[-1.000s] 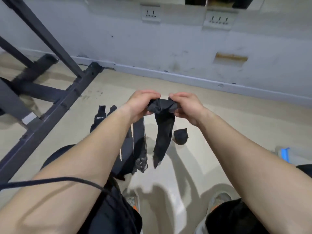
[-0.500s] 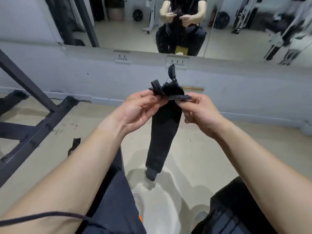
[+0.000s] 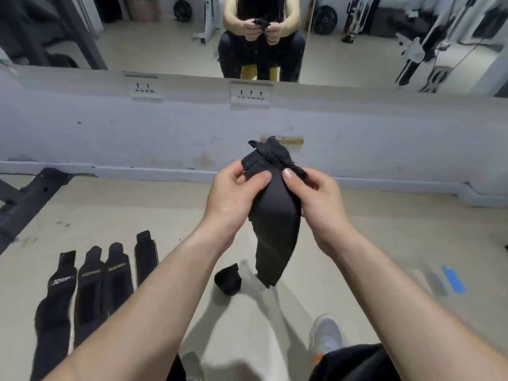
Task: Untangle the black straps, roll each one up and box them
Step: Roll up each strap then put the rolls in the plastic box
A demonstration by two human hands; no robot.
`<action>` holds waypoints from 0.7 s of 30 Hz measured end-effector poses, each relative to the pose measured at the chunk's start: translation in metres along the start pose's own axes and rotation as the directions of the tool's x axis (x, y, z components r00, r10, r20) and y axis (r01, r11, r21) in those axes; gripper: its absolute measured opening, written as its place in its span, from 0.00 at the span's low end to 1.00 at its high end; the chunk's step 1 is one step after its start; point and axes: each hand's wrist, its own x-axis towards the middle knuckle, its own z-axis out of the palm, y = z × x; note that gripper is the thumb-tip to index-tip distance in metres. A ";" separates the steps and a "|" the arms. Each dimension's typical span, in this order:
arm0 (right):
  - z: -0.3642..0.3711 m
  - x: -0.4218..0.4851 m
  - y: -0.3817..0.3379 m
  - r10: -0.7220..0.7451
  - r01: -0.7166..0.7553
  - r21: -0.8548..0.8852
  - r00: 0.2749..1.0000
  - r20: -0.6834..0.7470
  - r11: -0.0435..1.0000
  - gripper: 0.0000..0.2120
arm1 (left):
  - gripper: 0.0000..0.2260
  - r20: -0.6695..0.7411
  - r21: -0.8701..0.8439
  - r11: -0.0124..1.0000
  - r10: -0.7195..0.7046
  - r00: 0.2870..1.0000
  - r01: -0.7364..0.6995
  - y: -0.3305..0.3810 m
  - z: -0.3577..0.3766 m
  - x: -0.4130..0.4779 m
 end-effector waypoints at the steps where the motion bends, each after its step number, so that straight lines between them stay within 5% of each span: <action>1: 0.000 0.008 0.002 0.000 0.000 0.004 1.000 -0.009 1.000 0.07 | 0.07 -0.028 0.003 1.000 0.000 1.000 0.000 -0.005 0.002 0.005; 6: -0.005 0.034 0.008 0.035 -0.028 -0.085 0.996 0.088 0.996 0.06 | 0.07 -0.055 0.001 1.000 0.010 0.998 -0.010 -0.018 -0.006 0.020; 21: 0.002 0.046 0.023 0.139 -0.152 0.039 0.962 0.236 0.988 0.08 | 0.08 -0.023 -0.001 0.999 0.039 0.999 -0.039 -0.030 -0.020 0.031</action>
